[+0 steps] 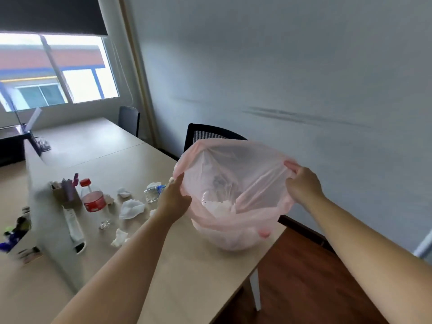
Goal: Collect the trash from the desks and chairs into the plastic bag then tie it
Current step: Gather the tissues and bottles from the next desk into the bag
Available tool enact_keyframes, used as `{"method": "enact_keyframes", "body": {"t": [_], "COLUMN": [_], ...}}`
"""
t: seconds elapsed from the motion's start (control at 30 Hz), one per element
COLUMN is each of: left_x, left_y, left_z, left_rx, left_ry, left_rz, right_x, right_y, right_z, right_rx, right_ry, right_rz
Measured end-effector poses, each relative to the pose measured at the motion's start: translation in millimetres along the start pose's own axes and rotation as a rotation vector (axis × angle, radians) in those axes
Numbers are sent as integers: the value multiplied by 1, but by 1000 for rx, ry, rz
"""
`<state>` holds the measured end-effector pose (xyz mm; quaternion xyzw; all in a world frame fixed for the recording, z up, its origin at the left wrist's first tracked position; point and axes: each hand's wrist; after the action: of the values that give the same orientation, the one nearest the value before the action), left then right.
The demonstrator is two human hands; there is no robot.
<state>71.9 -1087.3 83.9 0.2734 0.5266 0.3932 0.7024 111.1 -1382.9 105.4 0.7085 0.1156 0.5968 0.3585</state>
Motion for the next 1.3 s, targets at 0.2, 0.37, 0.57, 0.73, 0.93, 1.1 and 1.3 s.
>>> {"method": "enact_keyframes", "body": {"t": [0.2, 0.37, 0.57, 0.73, 0.93, 1.1, 1.3], "left_x": [13, 24, 15, 26, 116, 204, 277], "left_y": [-47, -68, -54, 7, 60, 30, -33], "left_z": [5, 19, 40, 60, 59, 40, 16], "left_rx": [212, 297, 199, -199, -100, 474, 548], "left_ry": [65, 57, -43, -41, 239, 502, 605], "left_rz": [36, 80, 188, 324, 393, 455, 283], "right_x": [-26, -34, 7, 76, 167, 190, 159], "right_y": [-44, -60, -52, -93, -189, -309, -406], "right_z": [52, 67, 64, 32, -21, -28, -17], "right_rx": [162, 287, 100, 208, 484, 595, 692], "right_ry": [35, -15, 224, 469, 740, 695, 490], "right_rz": [-257, -404, -357, -188, -129, -538, -853]}}
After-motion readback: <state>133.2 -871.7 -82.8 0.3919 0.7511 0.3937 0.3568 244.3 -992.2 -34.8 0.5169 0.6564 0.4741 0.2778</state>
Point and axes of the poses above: each hand's wrist, its own z-axis towards the middle knuckle, its own y-axis out of the back of the hand, x = y × z, and after that the axes turned 15 degrees about -y, right-handed
